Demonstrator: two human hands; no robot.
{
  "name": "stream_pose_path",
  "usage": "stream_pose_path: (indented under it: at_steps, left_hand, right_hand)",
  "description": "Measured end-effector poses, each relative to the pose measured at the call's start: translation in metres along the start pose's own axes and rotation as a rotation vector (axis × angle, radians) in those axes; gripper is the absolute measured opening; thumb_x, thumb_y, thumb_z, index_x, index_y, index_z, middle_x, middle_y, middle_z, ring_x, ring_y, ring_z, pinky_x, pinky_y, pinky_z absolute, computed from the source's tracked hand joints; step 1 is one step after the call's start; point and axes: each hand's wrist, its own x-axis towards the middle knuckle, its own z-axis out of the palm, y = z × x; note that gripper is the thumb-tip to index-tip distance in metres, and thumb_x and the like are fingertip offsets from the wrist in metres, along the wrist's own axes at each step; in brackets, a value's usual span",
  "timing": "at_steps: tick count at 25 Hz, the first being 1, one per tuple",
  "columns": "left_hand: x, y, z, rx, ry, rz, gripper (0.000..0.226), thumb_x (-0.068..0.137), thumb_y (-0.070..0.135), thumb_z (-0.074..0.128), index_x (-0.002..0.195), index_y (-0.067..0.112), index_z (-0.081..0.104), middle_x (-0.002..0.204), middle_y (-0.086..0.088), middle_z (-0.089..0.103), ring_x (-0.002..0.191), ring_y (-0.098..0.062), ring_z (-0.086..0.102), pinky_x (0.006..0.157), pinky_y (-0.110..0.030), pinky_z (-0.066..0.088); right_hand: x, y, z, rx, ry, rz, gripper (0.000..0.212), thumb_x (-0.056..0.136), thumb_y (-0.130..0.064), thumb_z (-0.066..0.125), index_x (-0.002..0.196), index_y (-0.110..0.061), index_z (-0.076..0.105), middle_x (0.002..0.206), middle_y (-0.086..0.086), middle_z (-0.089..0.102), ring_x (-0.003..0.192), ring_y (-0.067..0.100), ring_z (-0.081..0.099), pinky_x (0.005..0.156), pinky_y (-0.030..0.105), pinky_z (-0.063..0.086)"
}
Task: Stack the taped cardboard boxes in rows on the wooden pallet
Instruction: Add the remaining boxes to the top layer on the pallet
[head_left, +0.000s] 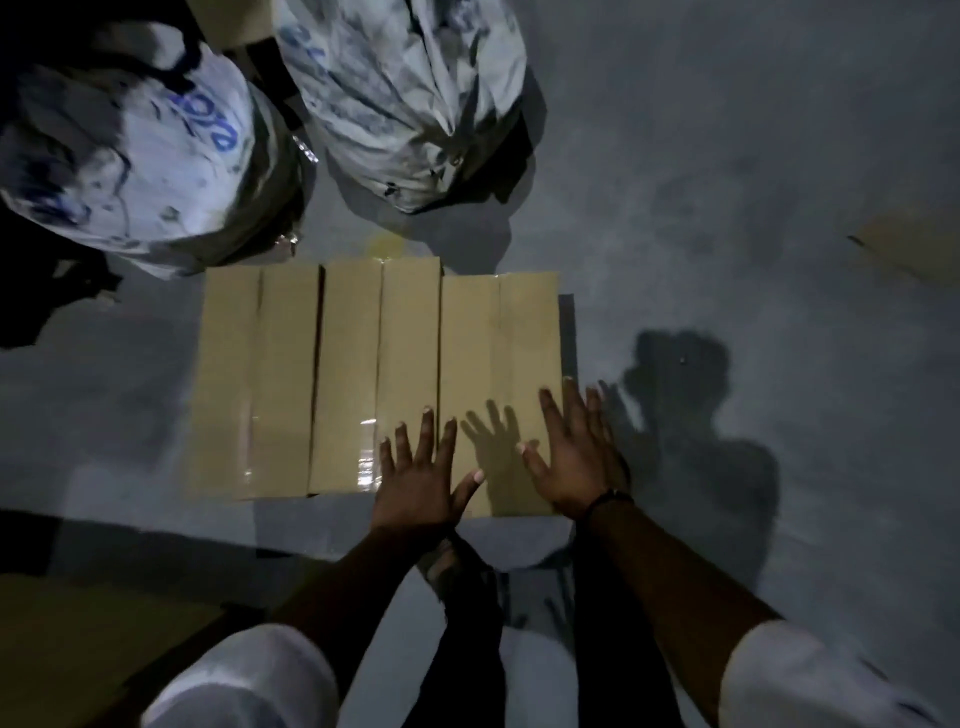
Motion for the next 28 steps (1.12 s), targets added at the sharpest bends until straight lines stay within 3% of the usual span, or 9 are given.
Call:
stream_pose_path:
  at_steps: [5,7,12,16,19,22,25,28]
  left_hand:
    - [0.126,-0.011,0.087,-0.010,0.072,-0.078,0.085,0.096,0.076,0.011,0.165,0.026,0.000,0.171,-0.007,-0.010,0.156,-0.041,0.003,0.125,-0.054,0.009]
    - [0.155,-0.008,0.121,-0.047,0.067,-0.094,0.084,0.098,0.076,0.013,0.165,0.026,0.001,0.172,-0.007,-0.008,0.157,-0.040,0.002,0.126,-0.053,0.010]
    - [0.186,0.000,0.163,-0.082,0.075,-0.096,0.082,0.101,0.071,0.025,0.165,0.026,0.001,0.172,-0.007,-0.009,0.157,-0.039,0.001,0.127,-0.052,0.010]
    - [0.212,0.015,0.159,-0.133,0.140,-0.070,0.092,0.094,0.077,0.041,0.164,0.030,0.005,0.170,-0.004,-0.021,0.152,-0.045,0.019,0.119,-0.059,0.031]
    - [0.225,0.037,0.151,-0.137,0.166,-0.074,0.100,0.086,0.085,0.044,0.164,0.035,0.007,0.169,-0.005,-0.025,0.135,-0.057,0.038,0.105,-0.064,0.044]
    - [0.220,0.055,0.135,-0.094,0.164,-0.107,0.097,0.083,0.087,0.039,0.162,0.040,0.009,0.169,-0.003,-0.026,0.136,-0.061,0.034,0.105,-0.068,0.041]
    - [0.186,0.076,0.089,-0.120,0.214,-0.147,0.084,0.087,0.083,0.038,0.159,0.043,0.024,0.172,0.003,-0.009,0.140,-0.059,0.028,0.108,-0.067,0.037]
    - [0.112,0.114,0.000,-0.210,0.344,-0.267,0.060,0.091,0.075,0.045,0.143,0.046,0.050,0.169,0.006,0.021,0.132,-0.051,0.041,0.106,-0.056,0.038]
  right_hand:
    - [0.134,0.068,0.111,-0.168,-0.105,-0.071,0.084,0.104,-0.056,0.033,0.162,-0.022,-0.018,0.160,0.016,-0.040,0.148,0.042,-0.034,0.125,0.057,-0.007]
    - [0.169,0.097,0.147,-0.194,-0.103,-0.091,0.090,0.102,-0.060,0.033,0.159,-0.020,-0.024,0.157,0.018,-0.044,0.147,0.043,-0.036,0.124,0.058,-0.009]
    - [0.184,0.154,0.193,-0.291,-0.138,-0.172,0.089,0.099,-0.068,0.025,0.161,-0.021,-0.019,0.162,0.014,-0.038,0.151,0.034,-0.031,0.125,0.057,-0.004]
    - [0.181,0.180,0.183,-0.202,-0.145,-0.154,0.089,0.098,-0.067,0.033,0.163,-0.026,-0.012,0.164,0.009,-0.035,0.153,0.033,-0.029,0.124,0.061,0.001]
    - [0.178,0.179,0.179,0.167,-0.134,-0.047,0.092,0.093,-0.057,0.059,0.163,-0.036,0.004,0.165,-0.002,-0.033,0.156,0.037,-0.006,0.123,0.055,0.017]
    - [0.171,0.157,0.162,0.319,-0.118,0.050,0.095,0.090,-0.058,0.065,0.163,-0.040,0.007,0.165,-0.005,-0.032,0.151,0.039,0.013,0.120,0.052,0.029]
    - [0.139,0.134,0.117,0.231,-0.098,0.060,0.089,0.092,-0.071,0.051,0.162,-0.043,0.004,0.166,-0.011,-0.029,0.149,0.042,0.016,0.120,0.054,0.028]
    - [0.088,0.102,0.027,0.173,-0.062,0.073,0.084,0.094,-0.076,0.038,0.163,-0.040,0.006,0.170,-0.008,-0.017,0.155,0.038,0.010,0.125,0.054,0.015]
